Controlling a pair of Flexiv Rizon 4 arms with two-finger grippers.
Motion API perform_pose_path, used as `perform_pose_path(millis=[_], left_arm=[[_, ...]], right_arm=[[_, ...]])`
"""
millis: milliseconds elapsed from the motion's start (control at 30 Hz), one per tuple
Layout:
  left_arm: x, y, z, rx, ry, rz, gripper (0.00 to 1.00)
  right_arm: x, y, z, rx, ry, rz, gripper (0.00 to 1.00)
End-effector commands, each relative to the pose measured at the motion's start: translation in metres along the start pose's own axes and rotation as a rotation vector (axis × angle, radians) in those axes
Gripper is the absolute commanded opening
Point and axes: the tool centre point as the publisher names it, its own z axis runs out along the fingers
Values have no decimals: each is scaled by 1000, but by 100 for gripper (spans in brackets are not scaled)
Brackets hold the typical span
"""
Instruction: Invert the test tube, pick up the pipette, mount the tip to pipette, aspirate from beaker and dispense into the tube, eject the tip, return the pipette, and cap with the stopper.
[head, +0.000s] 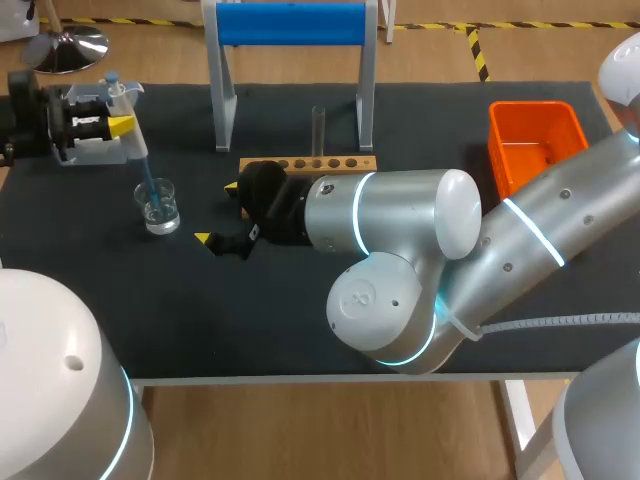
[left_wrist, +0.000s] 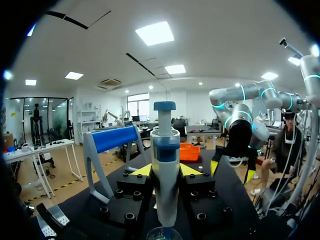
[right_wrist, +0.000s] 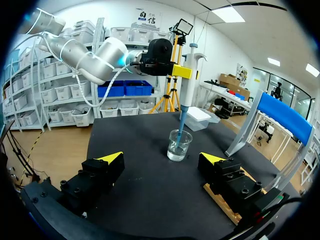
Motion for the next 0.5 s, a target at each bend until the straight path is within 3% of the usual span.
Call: perform_pose_path(millis=[33,500], left_arm=[[0,0,-1,-1,5,2,0],[2,-1,4,-31,25,23,0]], right_arm=[[1,-1,1,-4,-2,1,100],[1,-1,1,-4,-2,1,100]])
